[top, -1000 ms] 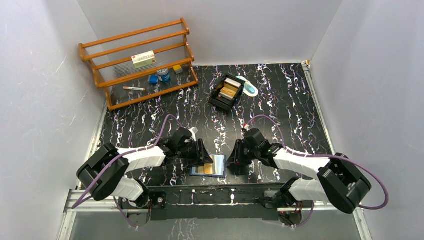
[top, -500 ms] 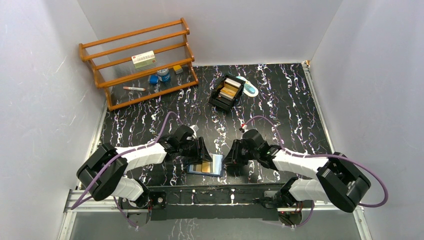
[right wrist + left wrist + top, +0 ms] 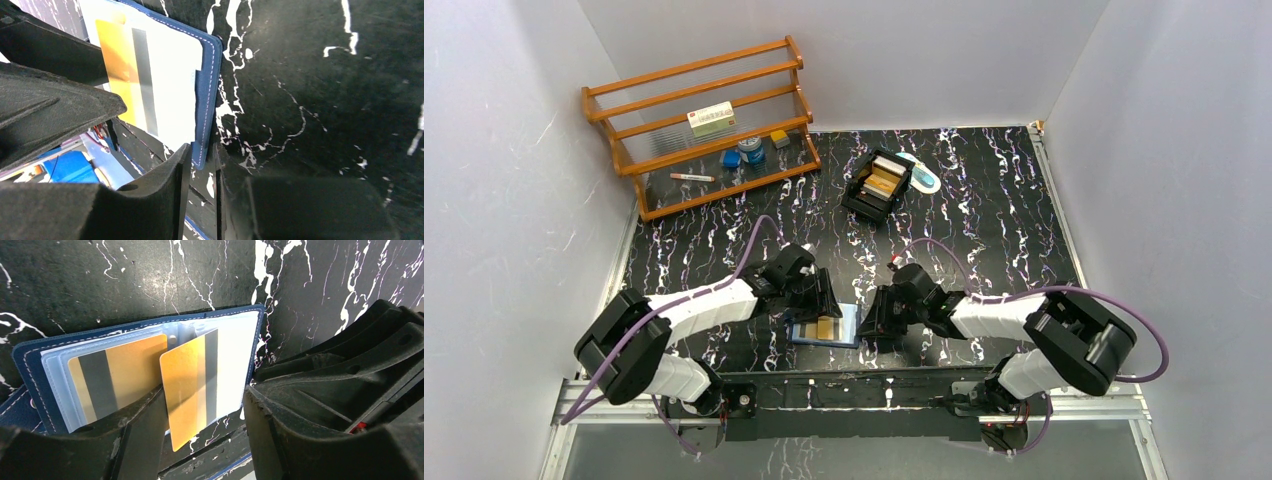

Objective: Put the credit cards into the card holder
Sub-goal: Insert the credit card into the card holder.

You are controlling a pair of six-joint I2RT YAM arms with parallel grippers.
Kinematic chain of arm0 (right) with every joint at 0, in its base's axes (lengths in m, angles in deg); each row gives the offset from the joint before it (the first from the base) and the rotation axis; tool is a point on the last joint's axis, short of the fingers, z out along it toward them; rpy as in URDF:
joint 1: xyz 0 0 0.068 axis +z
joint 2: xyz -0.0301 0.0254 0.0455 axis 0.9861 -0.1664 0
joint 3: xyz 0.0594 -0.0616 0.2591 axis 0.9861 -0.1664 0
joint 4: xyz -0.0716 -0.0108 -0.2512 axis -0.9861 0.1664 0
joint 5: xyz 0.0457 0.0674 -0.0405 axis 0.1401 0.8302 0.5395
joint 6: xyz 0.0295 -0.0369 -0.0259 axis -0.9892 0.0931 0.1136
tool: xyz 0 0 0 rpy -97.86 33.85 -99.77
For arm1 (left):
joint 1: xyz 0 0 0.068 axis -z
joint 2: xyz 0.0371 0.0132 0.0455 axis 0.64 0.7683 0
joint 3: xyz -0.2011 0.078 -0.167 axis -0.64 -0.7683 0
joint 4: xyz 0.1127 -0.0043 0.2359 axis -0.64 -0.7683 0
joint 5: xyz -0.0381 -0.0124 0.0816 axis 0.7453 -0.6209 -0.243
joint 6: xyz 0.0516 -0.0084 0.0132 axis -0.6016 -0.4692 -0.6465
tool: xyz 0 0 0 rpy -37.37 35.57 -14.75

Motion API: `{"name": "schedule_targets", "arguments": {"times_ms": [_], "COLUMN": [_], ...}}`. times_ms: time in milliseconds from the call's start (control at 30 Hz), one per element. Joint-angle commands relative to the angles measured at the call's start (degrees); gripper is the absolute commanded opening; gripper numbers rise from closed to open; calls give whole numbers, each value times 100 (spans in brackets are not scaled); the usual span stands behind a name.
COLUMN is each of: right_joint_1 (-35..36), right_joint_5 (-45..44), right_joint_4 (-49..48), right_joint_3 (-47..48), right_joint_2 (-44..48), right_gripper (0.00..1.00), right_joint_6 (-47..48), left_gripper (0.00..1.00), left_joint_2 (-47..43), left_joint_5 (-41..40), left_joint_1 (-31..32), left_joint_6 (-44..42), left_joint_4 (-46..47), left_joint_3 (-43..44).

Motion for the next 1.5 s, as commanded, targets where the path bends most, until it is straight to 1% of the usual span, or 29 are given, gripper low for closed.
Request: {"name": "schedule_targets", "arguments": {"times_ms": [0, 267, 433, 633, 733, 933, 1000, 1067, 1200, 1300, 1467], "right_joint_1": [186, 263, 259, 267, 266, 267, 261, 259, 262, 258, 258], "right_joint_5": [-233, -375, -468, -486, -634, -785, -855, -895, -983, -1071, -1072], "right_joint_4": [-210, -268, -256, -250, -84, 249, 319, 407, 459, 464, 352], "right_joint_3": [171, 212, 243, 286, 308, 381, 379, 374, 302, 353, 528], "right_joint_2": [-210, -338, -363, -405, -325, -105, -9, 76, 235, 230, 98], "right_gripper": [32, 30, 28, 28, 28, 29, 31, 34, 39, 39, 37], "right_joint_6": [-160, -169, -82, -5, 119, 262, 250, 236, 188, 214, 226], "left_gripper": [54, 54, 53, 53, 52, 56, 58, 59, 61, 62, 62], "left_joint_2": [-305, -312, -144, -27, 162, -22, -36, -294, -455, -402, -162], "left_joint_5": [-40, 173, 467, 553, 636, 218, 13, -135, -269, -375, -274], "left_joint_1": [37, 72, 81, 165, 178, 177, 178, 176, 178, 178, 177], "left_joint_6": [-95, 49, 73, 190, 30, 41, 86, 138, 124, 134, 159], "left_joint_4": [-275, 173, 620, 1126, 1094, 764, 653, 576, 460, 289, 557], "left_joint_3": [45, -153, -212, -362, -291, -208, -218, -249, -205, -118, -137]}}
